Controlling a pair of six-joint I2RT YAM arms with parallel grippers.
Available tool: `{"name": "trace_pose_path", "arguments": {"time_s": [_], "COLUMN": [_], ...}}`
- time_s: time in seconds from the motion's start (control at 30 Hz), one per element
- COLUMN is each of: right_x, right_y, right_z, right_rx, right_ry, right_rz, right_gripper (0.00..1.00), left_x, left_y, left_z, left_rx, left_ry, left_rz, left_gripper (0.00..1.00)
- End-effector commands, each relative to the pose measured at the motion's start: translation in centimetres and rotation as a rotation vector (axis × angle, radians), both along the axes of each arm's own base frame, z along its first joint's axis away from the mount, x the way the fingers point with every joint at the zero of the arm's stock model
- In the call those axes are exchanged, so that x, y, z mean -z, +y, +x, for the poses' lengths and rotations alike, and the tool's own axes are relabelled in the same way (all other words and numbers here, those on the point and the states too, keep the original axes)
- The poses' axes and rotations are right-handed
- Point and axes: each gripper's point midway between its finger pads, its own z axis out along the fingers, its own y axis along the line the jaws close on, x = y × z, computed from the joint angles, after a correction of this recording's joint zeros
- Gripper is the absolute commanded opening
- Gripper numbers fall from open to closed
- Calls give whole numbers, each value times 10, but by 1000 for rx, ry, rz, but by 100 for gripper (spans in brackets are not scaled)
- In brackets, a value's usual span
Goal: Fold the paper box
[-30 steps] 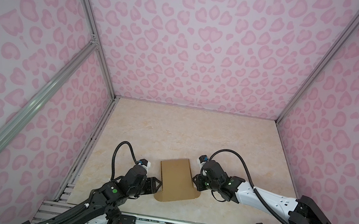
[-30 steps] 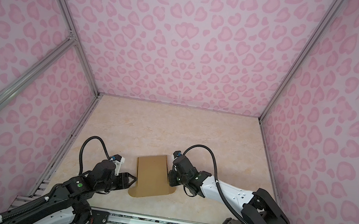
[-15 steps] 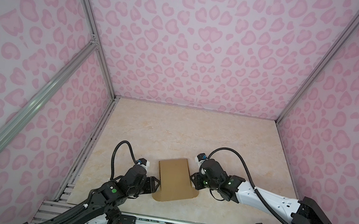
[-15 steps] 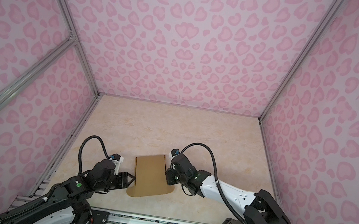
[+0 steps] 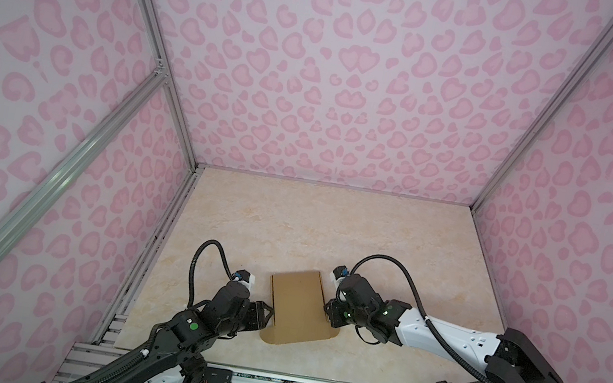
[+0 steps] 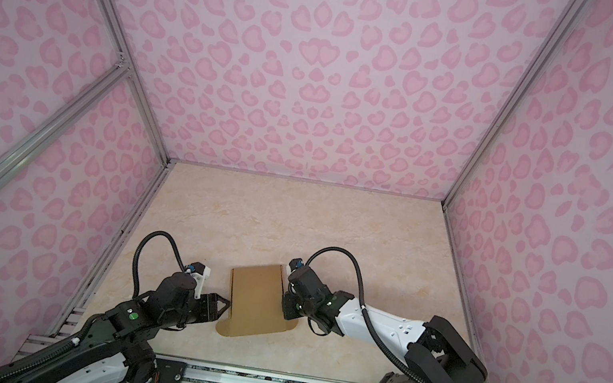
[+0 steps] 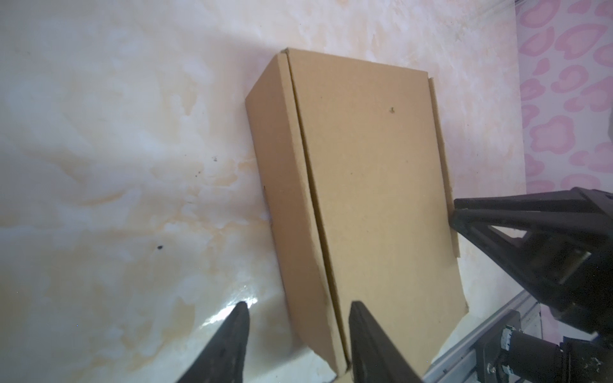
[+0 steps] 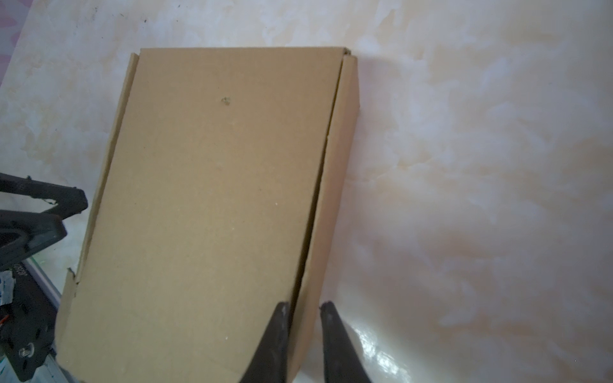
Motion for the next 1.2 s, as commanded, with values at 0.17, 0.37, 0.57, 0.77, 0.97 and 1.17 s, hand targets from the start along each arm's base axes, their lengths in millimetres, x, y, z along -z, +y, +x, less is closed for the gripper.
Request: {"name": "trace_pose_path", "arguments": {"time_s": [0.17,0.37,0.57,0.77,0.97,1.17], "right_x": [11,1,2,1,-9,-2], "right_y": [-5,-6,-12,-12,-12,-12], "right_z": [-3,-2,0,0,2,3], "right_rx": [6,15,33,39,41,41], "right_ry": [20,0,14,31,19,32], "right_rz": [-30,-16,16,54,76,81], "right_gripper": [14,5,0,0,0,0], "left_x": [1,-4,-17,-29,-38,-33], "left_y": [4,12,14,11,5,-4], "left_z": [0,1,4,4,3,3], "left_rx": [-7,-27,-64,-80,-91,-107], "left_ry": [-4,-19,-78,-127,-151,-134], "left_rz": [19,50,2,-89,-190,-303], "left_gripper": [52,54,61,66,70,75]}}
